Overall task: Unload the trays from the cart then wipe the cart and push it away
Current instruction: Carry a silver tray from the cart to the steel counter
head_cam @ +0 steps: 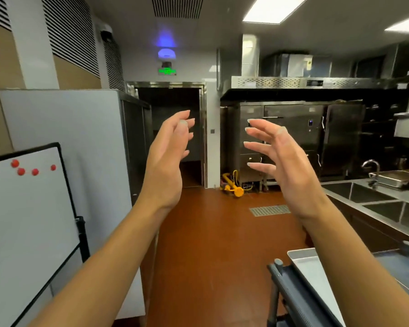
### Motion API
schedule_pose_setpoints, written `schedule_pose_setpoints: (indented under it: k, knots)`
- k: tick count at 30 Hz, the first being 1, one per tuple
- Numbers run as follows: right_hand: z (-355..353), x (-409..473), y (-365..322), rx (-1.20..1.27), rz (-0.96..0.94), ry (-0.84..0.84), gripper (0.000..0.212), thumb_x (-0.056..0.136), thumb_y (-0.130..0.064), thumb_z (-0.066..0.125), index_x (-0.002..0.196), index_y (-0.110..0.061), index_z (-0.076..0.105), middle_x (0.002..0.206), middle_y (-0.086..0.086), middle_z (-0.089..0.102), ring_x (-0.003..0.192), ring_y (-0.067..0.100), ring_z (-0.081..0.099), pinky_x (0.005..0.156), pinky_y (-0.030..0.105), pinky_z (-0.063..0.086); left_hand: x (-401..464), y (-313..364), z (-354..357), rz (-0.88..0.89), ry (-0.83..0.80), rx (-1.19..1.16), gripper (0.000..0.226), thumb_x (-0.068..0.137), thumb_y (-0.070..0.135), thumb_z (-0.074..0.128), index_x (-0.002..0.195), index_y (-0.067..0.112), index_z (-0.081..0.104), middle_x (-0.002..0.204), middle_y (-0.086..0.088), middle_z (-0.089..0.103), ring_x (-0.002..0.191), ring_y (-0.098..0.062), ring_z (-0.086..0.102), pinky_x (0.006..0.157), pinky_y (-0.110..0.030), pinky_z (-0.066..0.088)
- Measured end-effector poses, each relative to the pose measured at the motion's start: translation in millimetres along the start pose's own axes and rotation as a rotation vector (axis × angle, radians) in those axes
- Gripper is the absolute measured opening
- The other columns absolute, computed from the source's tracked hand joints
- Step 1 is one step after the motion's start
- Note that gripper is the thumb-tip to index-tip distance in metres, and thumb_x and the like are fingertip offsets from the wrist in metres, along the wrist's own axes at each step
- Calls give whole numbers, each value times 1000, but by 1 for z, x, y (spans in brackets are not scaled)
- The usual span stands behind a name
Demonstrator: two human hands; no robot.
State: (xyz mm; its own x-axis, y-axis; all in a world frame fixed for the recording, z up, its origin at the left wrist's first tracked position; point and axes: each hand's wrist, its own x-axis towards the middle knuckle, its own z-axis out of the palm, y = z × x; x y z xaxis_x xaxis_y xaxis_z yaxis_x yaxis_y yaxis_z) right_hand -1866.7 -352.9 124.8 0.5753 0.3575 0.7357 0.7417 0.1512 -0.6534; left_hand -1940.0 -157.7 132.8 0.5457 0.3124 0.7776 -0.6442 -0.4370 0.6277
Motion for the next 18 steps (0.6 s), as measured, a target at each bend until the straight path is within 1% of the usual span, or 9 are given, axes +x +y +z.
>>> schedule_pose_setpoints:
  k: [2, 5, 6, 8, 11, 14, 16, 18]
  knots:
    - [-3, 20, 23, -3, -26, -23, 73, 94, -69, 31, 152, -26, 44, 149, -5, 52, 135, 12, 53, 111, 55, 45, 18, -21, 9, 14, 15, 8, 69, 87, 70, 36, 145, 33, 48, 141, 13, 58, 131, -8, 55, 113, -48, 44]
    - [-11, 56, 64, 9, -38, -53, 61, 101, -57, 28, 152, -26, 44, 149, -5, 52, 135, 11, 53, 110, 57, 45, 50, -56, 25, 6, 65, 15, 71, 86, 70, 36, 145, 32, 48, 142, 11, 58, 131, -11, 56, 113, -47, 45]
    - [-14, 68, 77, -1, -43, -57, 62, 100, -57, 28, 151, -27, 44, 149, -6, 52, 134, 11, 53, 110, 57, 46, 60, -69, 31, -2, 70, 21, 70, 87, 69, 36, 145, 32, 48, 142, 11, 58, 131, -11, 56, 113, -48, 45]
    - [-16, 91, 102, 3, -38, -65, 67, 95, -62, 29, 151, -27, 44, 149, -6, 52, 134, 10, 54, 109, 56, 47, 78, -93, 42, -16, 73, 26, 65, 89, 68, 36, 143, 34, 49, 142, 11, 58, 131, -12, 56, 113, -48, 45]
    - [-18, 120, 137, 44, -10, -75, 73, 92, -72, 36, 150, -27, 45, 148, -6, 53, 133, 10, 55, 109, 55, 47, 105, -129, 54, -21, 71, 36, 64, 88, 69, 36, 142, 36, 48, 142, 11, 58, 131, -11, 55, 113, -47, 45]
    - [-16, 150, 178, 47, 8, -85, 69, 90, -68, 33, 147, -33, 48, 147, -10, 53, 132, 8, 54, 109, 55, 47, 135, -168, 63, -24, 70, 23, 51, 96, 59, 34, 140, 37, 49, 141, 11, 59, 131, -11, 56, 114, -48, 44]
    - [-12, 172, 206, 44, 17, -85, 64, 90, -68, 32, 145, -38, 48, 147, -12, 53, 132, 8, 54, 109, 55, 47, 156, -197, 69, -18, 64, 13, 48, 95, 61, 35, 136, 41, 50, 141, 12, 59, 131, -12, 56, 113, -48, 44]
    - [-5, 195, 236, 38, 23, -81, 63, 90, -68, 33, 144, -39, 49, 146, -12, 53, 132, 7, 55, 109, 54, 47, 176, -230, 73, -8, 48, 11, 49, 93, 64, 35, 135, 42, 50, 141, 14, 59, 131, -10, 56, 113, -47, 45]
